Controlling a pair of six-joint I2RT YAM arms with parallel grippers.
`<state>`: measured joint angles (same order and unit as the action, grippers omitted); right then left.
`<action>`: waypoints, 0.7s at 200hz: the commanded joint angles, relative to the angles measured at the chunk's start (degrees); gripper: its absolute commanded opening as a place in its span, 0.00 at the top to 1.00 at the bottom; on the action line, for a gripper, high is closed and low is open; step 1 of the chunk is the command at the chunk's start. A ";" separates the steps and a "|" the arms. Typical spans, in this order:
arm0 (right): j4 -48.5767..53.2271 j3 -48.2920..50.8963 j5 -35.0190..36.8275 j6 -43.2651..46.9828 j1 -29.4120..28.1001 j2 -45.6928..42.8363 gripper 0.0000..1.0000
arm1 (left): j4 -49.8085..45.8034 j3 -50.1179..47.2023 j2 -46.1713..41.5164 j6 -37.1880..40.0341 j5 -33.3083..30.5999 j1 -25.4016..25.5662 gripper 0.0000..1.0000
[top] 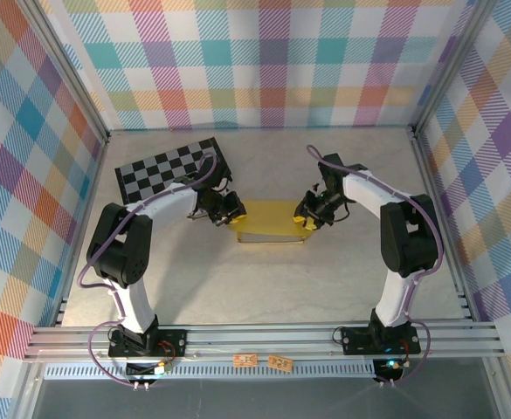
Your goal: Fold the paper box
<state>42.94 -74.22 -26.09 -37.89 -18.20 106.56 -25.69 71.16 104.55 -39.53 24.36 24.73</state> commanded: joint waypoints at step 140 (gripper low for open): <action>3.89 0.59 7.01 3.69 -0.78 -2.28 0.77 | -17.99 5.71 -2.77 6.83 -8.89 0.48 0.50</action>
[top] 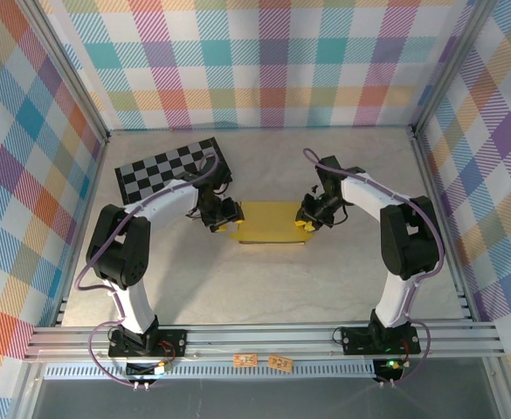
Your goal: Fold the paper box
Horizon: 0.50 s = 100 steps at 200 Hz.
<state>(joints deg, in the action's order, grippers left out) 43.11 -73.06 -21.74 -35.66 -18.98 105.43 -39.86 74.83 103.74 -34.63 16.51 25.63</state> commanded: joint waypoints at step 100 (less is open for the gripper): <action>8.49 -4.02 4.45 7.89 2.06 -2.76 0.49 | 5.89 1.64 1.64 3.09 4.53 -1.12 0.50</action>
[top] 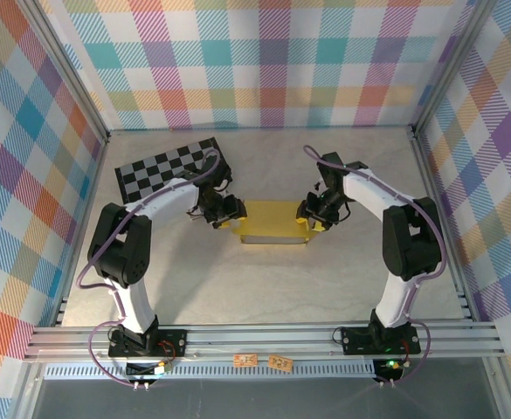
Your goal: Fold the paper box
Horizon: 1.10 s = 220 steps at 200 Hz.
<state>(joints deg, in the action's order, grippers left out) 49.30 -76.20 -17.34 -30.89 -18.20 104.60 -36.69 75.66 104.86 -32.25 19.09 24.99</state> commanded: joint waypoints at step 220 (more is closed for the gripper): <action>-4.99 4.88 0.68 5.30 1.93 5.79 0.70 | 12.01 -4.44 7.37 -0.36 6.99 0.83 0.79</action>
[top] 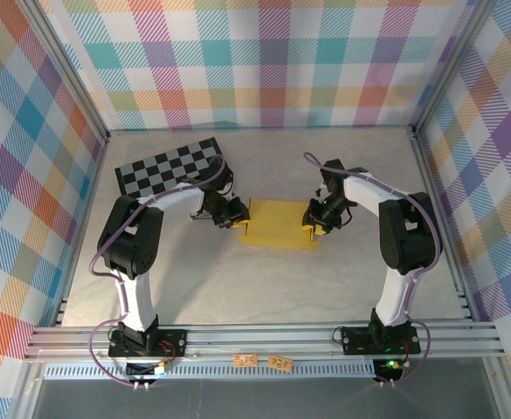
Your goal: Fold the paper box
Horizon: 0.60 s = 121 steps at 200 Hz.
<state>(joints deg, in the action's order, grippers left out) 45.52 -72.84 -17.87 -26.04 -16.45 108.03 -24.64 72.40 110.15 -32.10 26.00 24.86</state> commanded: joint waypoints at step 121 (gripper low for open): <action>-0.25 -2.77 -4.01 -0.53 -1.99 7.25 0.82 | -2.79 3.58 4.89 -2.67 -1.30 7.45 0.86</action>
<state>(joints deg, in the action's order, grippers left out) 48.49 -75.53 -20.69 -26.06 -15.84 110.65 -26.96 75.46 111.26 -33.61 21.89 27.66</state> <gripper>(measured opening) 0.186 0.138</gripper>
